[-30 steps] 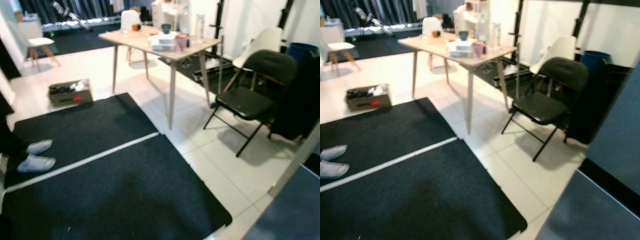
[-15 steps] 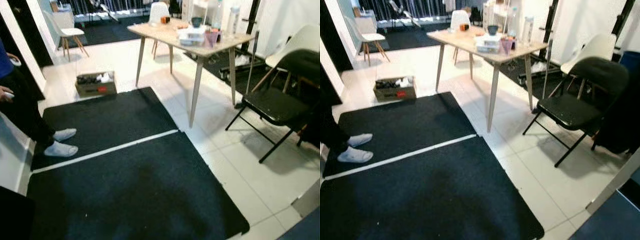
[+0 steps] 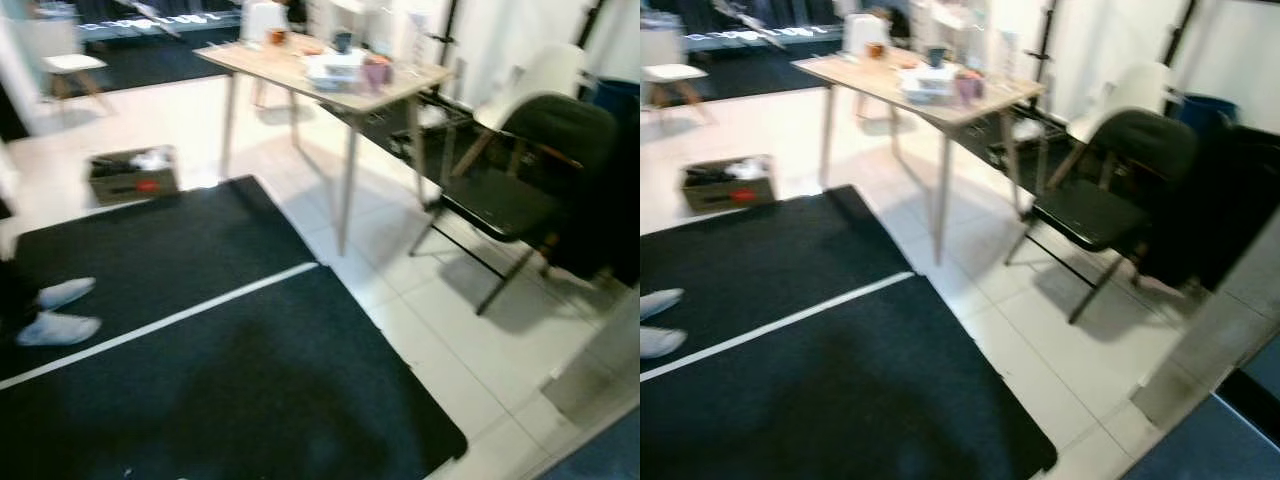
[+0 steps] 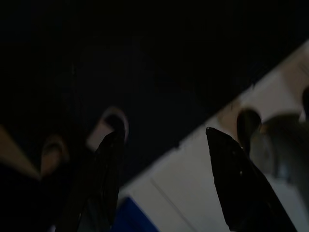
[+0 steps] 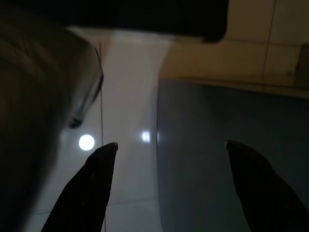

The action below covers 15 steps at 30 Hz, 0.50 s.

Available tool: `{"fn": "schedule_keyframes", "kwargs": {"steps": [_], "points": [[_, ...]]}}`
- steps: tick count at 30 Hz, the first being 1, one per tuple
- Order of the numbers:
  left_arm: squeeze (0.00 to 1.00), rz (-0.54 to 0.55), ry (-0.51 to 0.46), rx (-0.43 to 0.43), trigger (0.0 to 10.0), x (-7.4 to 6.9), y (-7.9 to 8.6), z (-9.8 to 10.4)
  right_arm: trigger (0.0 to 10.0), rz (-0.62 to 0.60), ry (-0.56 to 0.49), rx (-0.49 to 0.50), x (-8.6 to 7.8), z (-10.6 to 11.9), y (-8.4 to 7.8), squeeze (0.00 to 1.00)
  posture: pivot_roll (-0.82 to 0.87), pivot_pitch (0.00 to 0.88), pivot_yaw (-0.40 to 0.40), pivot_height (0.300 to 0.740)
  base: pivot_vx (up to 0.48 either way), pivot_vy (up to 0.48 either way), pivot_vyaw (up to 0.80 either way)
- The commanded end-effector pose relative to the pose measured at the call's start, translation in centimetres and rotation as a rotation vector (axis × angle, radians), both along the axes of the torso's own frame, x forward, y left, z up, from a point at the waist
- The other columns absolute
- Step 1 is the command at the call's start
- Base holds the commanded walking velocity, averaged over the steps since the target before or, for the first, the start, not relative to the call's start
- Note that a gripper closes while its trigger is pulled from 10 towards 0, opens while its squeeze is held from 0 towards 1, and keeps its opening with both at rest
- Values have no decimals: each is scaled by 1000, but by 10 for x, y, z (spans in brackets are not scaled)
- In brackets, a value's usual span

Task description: Restocking fridge

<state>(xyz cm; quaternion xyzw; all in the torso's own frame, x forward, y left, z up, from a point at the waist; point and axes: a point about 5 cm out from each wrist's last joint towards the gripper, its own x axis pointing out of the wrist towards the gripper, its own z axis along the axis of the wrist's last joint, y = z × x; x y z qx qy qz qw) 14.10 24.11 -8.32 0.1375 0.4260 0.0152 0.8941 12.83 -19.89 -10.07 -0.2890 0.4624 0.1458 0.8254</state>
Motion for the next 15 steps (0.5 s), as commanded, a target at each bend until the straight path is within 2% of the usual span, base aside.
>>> {"fn": "schedule_keyframes", "kwargs": {"steps": [1, 15], "points": [[0, 10, 30, 11, 10000, -11, 5, -3, 10000, 8, -18, 11, 5, 2, 4, 176, -108, 89, 10, 740, 480, 0, 0], [0, 8, 30, 15, 10000, -11, 6, -3, 10000, 18, -15, 8, 5, 2, 3, 192, -108, 85, 9, 740, 418, 0, 0]]}}
